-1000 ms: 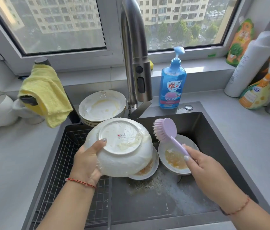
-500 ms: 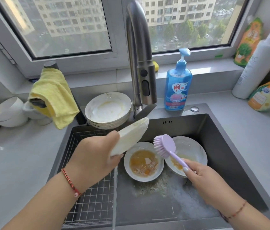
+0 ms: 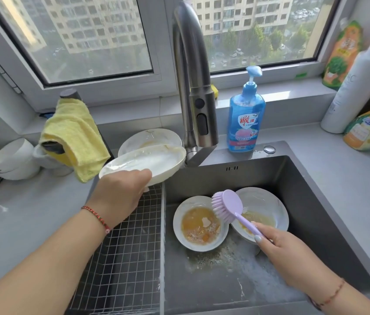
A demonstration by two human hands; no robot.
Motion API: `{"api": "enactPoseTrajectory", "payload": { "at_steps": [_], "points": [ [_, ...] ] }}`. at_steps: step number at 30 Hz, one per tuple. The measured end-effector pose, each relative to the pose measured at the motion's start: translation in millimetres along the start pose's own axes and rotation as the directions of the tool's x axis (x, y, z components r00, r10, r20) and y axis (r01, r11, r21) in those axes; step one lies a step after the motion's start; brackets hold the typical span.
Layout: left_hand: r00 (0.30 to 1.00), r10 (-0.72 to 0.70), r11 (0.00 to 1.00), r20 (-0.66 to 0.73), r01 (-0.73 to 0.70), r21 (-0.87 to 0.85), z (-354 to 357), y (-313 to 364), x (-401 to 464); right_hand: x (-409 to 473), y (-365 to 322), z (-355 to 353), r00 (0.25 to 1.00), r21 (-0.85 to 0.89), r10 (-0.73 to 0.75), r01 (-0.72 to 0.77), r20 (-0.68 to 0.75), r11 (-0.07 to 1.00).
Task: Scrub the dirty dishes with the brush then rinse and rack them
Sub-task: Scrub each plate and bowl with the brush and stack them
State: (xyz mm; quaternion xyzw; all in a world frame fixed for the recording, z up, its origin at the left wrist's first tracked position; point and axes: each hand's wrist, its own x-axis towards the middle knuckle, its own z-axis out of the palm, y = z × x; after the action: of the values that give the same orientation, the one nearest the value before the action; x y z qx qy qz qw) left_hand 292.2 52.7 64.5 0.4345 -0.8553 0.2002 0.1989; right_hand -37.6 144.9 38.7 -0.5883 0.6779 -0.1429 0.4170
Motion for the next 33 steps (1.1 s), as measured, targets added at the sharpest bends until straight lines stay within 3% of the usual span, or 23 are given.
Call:
{"api": "enactPoseTrajectory", "payload": {
  "at_steps": [14, 33],
  "points": [
    [0.989, -0.058, 0.998, 0.133, 0.053, 0.044, 57, -38, 30, 1, -6, 5, 0.999, -0.017, 0.043, -0.043, -0.019, 0.999],
    [0.979, -0.09, 0.996, 0.18, 0.091, 0.001, 87, -42, 32, 11, -5, 7, 0.999, -0.05, 0.046, -0.046, -0.015, 0.998]
  ]
}}
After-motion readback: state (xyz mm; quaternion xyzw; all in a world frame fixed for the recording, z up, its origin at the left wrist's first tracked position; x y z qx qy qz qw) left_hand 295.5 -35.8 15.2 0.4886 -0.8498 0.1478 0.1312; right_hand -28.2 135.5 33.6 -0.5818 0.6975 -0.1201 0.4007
